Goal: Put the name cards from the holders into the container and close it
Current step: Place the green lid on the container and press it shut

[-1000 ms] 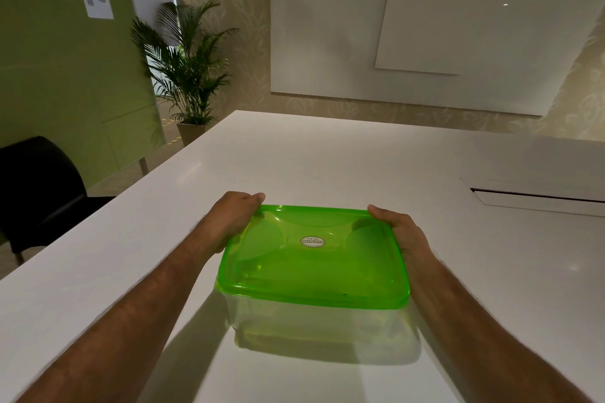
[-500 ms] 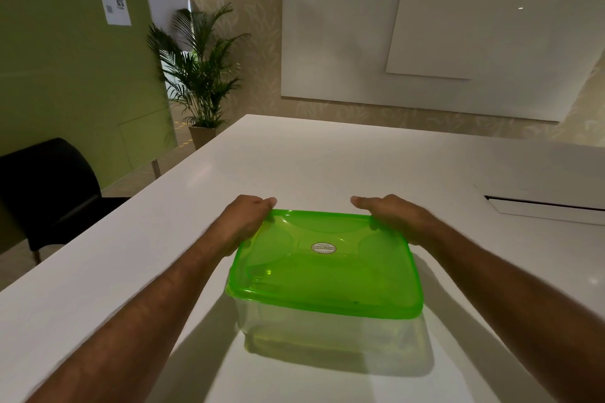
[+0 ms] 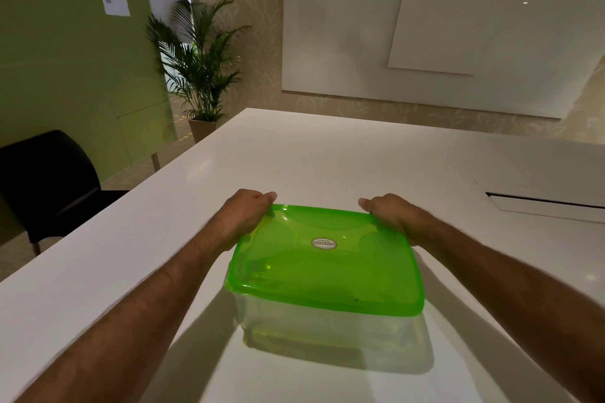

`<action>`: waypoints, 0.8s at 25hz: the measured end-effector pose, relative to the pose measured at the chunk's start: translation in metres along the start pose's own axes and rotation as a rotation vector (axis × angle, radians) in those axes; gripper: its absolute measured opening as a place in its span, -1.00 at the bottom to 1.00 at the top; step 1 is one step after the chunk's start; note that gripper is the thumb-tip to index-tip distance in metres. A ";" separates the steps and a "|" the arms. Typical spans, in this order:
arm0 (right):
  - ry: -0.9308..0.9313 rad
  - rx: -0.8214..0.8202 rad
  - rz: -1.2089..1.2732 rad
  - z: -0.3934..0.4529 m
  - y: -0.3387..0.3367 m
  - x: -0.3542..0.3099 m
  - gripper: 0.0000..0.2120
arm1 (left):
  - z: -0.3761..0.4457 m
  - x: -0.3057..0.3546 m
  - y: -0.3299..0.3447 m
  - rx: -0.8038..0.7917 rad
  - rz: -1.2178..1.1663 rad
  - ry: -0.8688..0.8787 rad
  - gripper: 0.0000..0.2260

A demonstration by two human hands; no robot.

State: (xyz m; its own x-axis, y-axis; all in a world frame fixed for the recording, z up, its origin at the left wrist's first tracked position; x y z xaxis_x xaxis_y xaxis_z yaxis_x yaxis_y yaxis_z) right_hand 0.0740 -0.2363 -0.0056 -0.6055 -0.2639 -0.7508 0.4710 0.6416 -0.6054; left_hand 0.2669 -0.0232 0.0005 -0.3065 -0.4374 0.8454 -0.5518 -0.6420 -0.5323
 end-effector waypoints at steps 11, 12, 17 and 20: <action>-0.026 -0.013 -0.009 -0.001 0.002 0.000 -0.72 | 0.000 -0.003 0.003 -0.026 -0.057 -0.026 -0.62; 0.004 -0.010 0.071 -0.001 0.002 0.005 -0.72 | -0.001 -0.003 0.003 -0.029 -0.067 -0.033 -0.64; -0.047 0.341 0.280 -0.017 -0.035 0.011 -0.52 | -0.006 -0.002 0.000 -0.019 -0.130 -0.047 -0.65; -0.115 0.487 0.237 -0.041 -0.051 0.014 -0.48 | -0.010 -0.004 -0.006 0.031 -0.173 -0.046 -0.57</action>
State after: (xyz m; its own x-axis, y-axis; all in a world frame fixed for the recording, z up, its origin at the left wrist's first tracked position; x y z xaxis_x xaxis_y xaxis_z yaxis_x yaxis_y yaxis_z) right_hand 0.0153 -0.2434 0.0253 -0.3859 -0.2469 -0.8889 0.8446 0.2930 -0.4480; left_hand 0.2637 -0.0114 0.0011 -0.1729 -0.3464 0.9220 -0.5689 -0.7291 -0.3805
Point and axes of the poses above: each hand's wrist, its own z-axis towards the middle knuckle, its own y-axis out of the palm, x = y × z, the point moved 10 cm from there along z, towards the middle knuckle, and after that the axes turned 3 degrees about z, right-handed, at the moved point
